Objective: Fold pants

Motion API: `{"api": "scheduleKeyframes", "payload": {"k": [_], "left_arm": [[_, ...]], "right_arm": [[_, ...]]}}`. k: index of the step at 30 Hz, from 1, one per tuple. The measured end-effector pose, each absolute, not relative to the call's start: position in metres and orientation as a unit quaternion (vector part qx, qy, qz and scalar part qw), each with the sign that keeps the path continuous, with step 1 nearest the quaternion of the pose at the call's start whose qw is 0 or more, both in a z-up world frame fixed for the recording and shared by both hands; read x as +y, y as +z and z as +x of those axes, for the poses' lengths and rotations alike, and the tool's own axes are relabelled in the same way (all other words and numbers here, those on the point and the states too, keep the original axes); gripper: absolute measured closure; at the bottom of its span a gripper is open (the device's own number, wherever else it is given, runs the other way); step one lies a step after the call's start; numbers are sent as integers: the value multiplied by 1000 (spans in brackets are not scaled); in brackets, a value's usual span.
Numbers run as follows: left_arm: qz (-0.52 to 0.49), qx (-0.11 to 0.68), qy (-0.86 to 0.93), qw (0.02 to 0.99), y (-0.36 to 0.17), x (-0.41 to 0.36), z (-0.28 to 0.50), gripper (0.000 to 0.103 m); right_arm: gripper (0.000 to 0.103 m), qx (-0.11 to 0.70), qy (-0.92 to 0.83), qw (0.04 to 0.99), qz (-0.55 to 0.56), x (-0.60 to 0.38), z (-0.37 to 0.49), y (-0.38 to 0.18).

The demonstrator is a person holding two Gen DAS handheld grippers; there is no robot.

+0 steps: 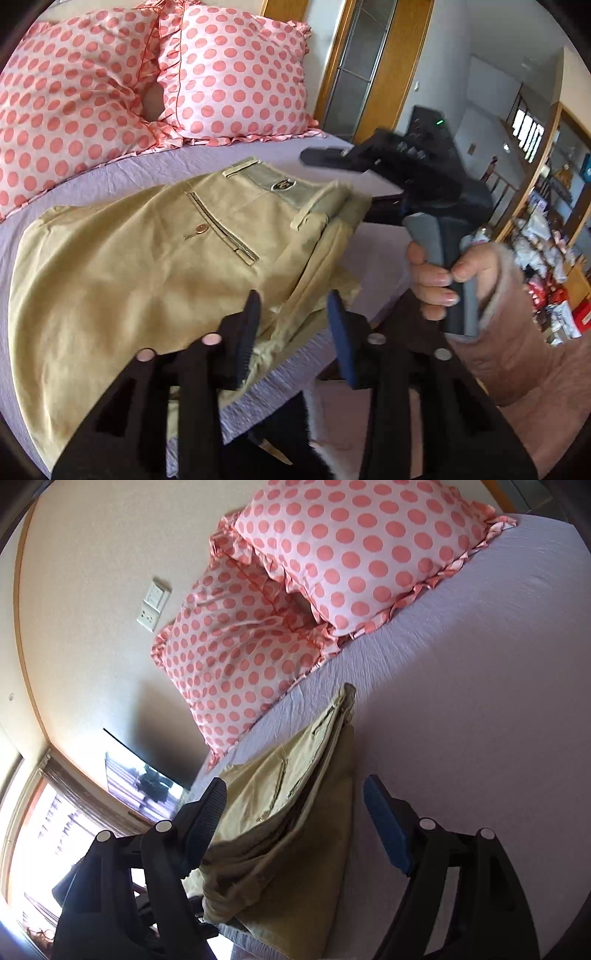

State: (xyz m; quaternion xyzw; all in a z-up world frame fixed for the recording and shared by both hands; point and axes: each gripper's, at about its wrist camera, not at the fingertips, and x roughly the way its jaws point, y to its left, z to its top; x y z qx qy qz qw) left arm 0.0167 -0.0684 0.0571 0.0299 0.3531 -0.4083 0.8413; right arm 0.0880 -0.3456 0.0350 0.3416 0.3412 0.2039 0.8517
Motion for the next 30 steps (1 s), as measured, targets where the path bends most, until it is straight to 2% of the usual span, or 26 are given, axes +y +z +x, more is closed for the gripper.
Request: {"api": "scheduleKeyframes", "payload": {"k": [3,5,7,8,9,14,18,19,20,21,23,30], "left_arm": [[-5,341,-383,858,74,-31,21,32],[-24,346,-323,880,76,1,40,27],[-50,371,-256,891,71,36,70,26],[-75,392,-229,888,64,55,88,26],[-102,412,-215,879,57,70,104,26],[-185,479,-208,832,25,107,152,27],[-181,476,-230,829,23,101,167,24],[-198,475,-240,823,22,102,172,26],[-212,477,-245,817,19,104,179,37],[-219,480,-241,815,17,105,182,68],[-226,479,-248,811,19,106,185,96],[-173,426,-268,847,70,84,195,97]], "right_arm": [[33,375,196,846,326,-339,101,23],[44,391,196,841,320,-336,111,15],[48,399,209,837,311,-329,119,13],[57,409,231,824,317,-324,124,10],[59,414,243,818,315,-319,127,9],[61,417,252,811,323,-324,138,6],[61,423,271,801,325,-322,144,5],[66,425,282,794,331,-320,145,3],[79,426,296,783,343,-320,147,1],[81,422,308,775,354,-321,147,1],[86,412,324,774,356,-321,147,8],[89,368,341,796,337,-316,179,51]]}}
